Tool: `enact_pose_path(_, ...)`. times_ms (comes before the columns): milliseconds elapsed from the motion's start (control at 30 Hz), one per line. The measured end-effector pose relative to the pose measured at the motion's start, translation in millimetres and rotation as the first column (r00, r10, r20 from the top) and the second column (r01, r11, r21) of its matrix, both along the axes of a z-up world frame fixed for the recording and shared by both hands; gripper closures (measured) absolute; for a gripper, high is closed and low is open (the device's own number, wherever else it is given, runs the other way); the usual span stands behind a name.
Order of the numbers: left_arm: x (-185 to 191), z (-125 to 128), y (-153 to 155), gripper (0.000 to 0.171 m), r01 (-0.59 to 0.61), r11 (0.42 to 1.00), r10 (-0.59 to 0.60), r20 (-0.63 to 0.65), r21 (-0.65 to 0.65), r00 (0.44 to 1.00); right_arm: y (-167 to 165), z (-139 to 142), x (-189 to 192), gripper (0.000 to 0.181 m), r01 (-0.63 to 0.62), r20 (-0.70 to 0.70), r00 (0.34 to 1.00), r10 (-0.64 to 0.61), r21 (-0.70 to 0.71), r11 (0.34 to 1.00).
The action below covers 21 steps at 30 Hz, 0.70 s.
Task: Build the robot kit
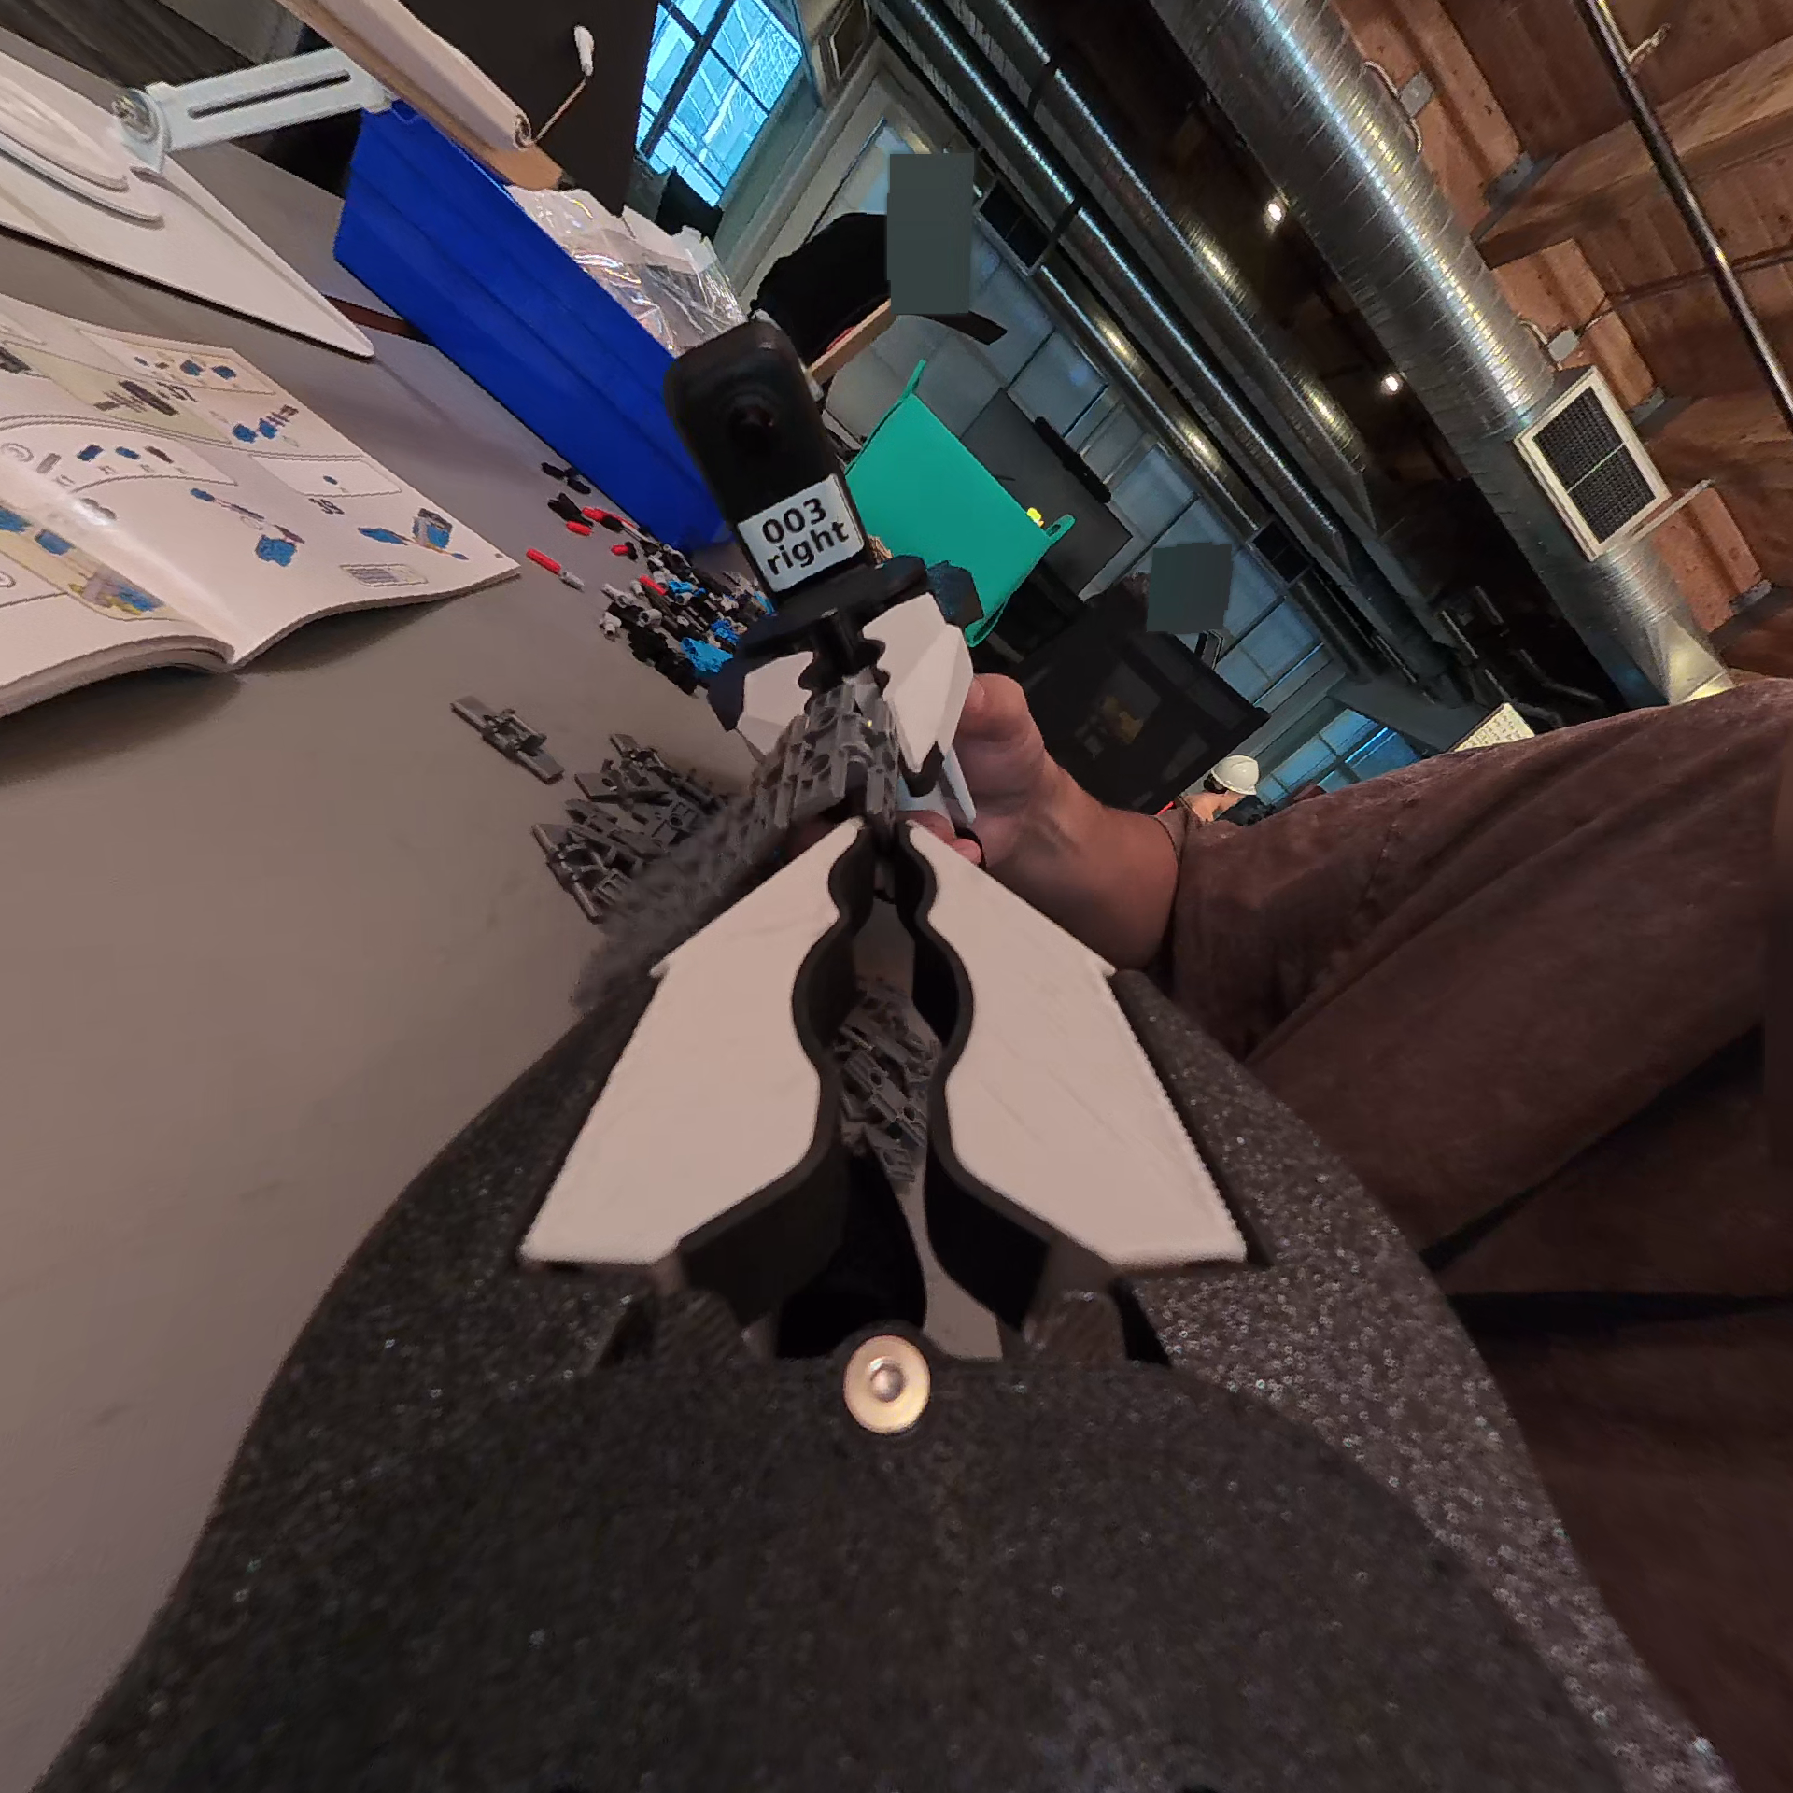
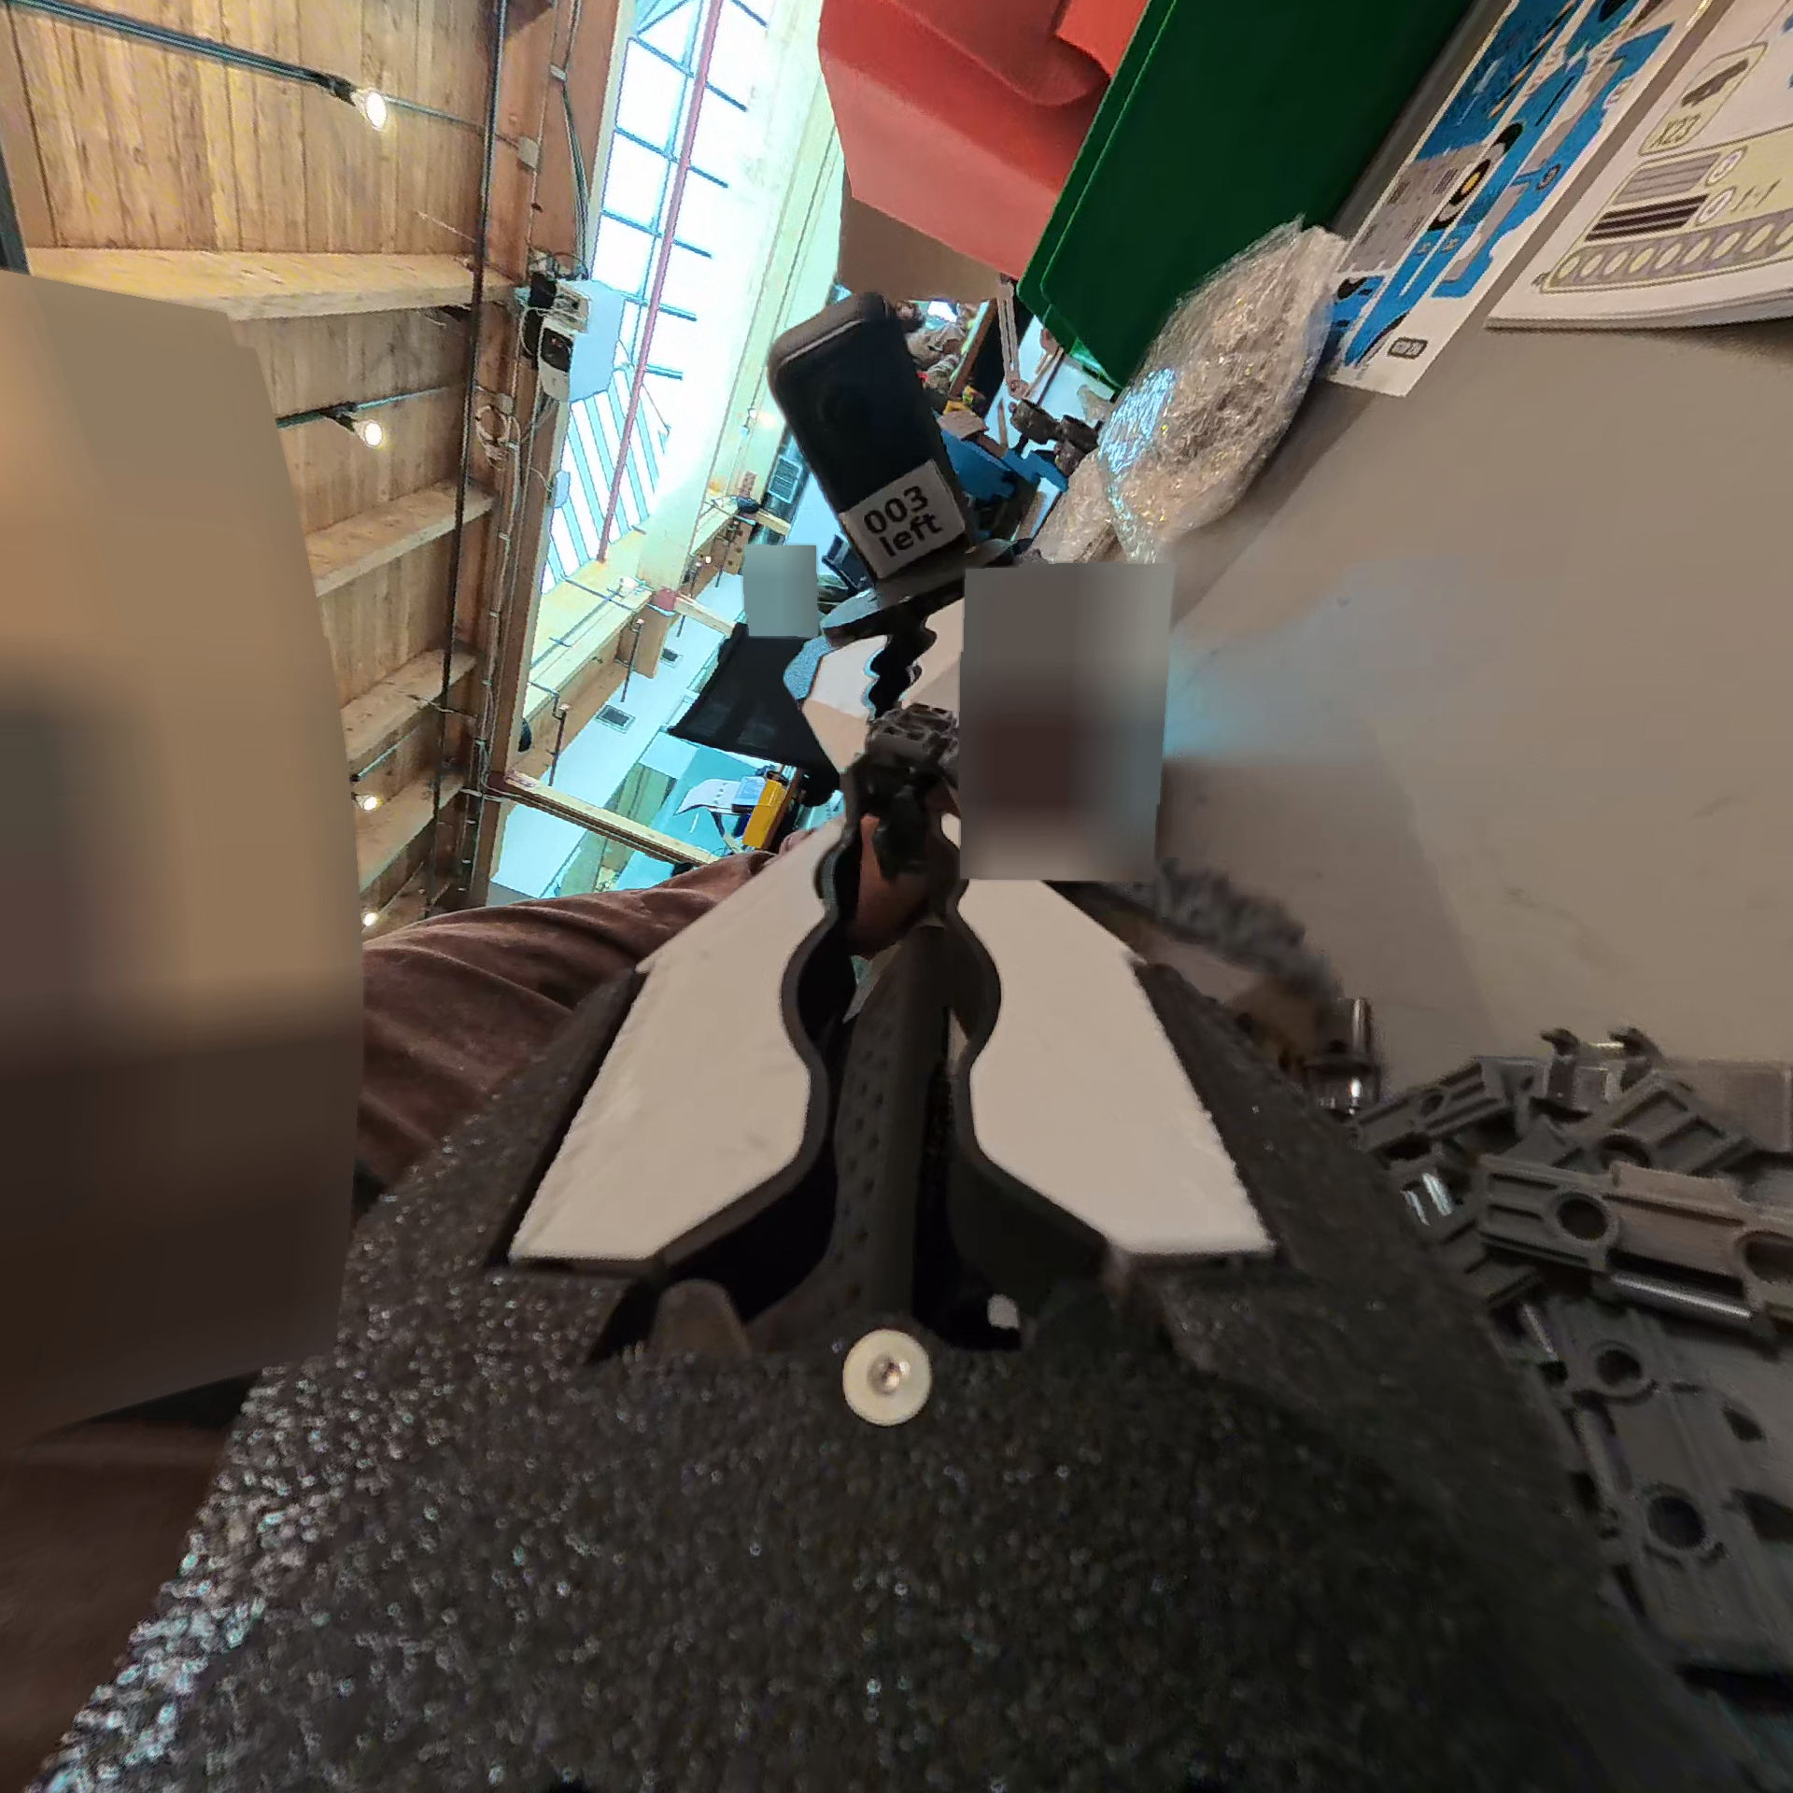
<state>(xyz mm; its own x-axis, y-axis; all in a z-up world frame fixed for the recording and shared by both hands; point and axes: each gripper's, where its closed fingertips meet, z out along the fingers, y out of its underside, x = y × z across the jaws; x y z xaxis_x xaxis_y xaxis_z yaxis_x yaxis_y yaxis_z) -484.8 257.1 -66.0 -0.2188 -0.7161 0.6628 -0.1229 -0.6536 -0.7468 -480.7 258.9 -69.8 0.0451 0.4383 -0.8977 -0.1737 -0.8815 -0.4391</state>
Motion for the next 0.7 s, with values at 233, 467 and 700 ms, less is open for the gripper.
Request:
enact_pose_path(233, 1.2, -5.9, 5.3, 0.170, -0.016, 0.999, 0.015, -0.030, -0.049, 0.999, 1.3, 2.5, 0.8, 0.149, -0.007, -0.036, 0.999, 0.006, -0.023, 1.000)
enact_pose_path(467, 5.4, -9.2, 0.1, 0.170, -0.009, 0.999, 0.006, -0.051, -0.049, 0.999, 3.4, -6.2, -1.5, 0.169, 0.019, 0.014, 1.000, -0.018, -0.018, 1.000)
enact_pose_path(700, 5.2, -8.4, -0.9, 0.169, 0.001, 0.998, -0.004, -0.043, -0.060, 0.999, 2.1, -7.4, -1.6, 0.171, 0.027, 0.072, 0.997, -0.029, 0.034, 0.999)
